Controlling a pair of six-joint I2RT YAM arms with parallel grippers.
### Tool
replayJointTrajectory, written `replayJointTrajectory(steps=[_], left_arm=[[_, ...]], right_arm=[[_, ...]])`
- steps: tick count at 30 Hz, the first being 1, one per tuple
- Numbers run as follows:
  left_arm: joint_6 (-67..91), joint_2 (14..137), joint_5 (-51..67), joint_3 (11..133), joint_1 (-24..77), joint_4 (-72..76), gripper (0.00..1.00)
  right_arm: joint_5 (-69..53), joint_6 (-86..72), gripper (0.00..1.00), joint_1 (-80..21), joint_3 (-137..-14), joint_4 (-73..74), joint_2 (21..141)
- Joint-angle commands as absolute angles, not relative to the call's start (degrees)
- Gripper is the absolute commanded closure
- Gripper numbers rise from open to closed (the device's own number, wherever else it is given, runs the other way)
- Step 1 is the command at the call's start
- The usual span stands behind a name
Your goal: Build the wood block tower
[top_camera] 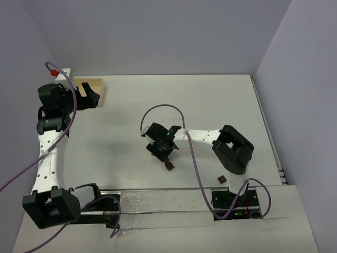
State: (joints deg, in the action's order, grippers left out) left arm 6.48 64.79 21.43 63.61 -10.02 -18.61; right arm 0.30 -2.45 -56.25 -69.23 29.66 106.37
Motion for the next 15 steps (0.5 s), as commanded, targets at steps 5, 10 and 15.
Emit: replayJointTrajectory(steps=[5,10,15], left_arm=[[5.5,64.2,22.1,66.4,-10.5,-17.3,0.01],[5.4,63.8,22.5,66.9,-10.5,-17.4,0.01],[5.2,63.4,22.7,66.6,-10.5,-17.4,0.01]], right_arm=[[-3.3,-0.6,0.55,-56.4,-69.6,28.5,105.7],[-4.5,-0.7,0.57,-56.4,-68.6,28.0,106.2],[-6.0,0.1,0.69,-56.5,-69.5,30.1,104.7]])
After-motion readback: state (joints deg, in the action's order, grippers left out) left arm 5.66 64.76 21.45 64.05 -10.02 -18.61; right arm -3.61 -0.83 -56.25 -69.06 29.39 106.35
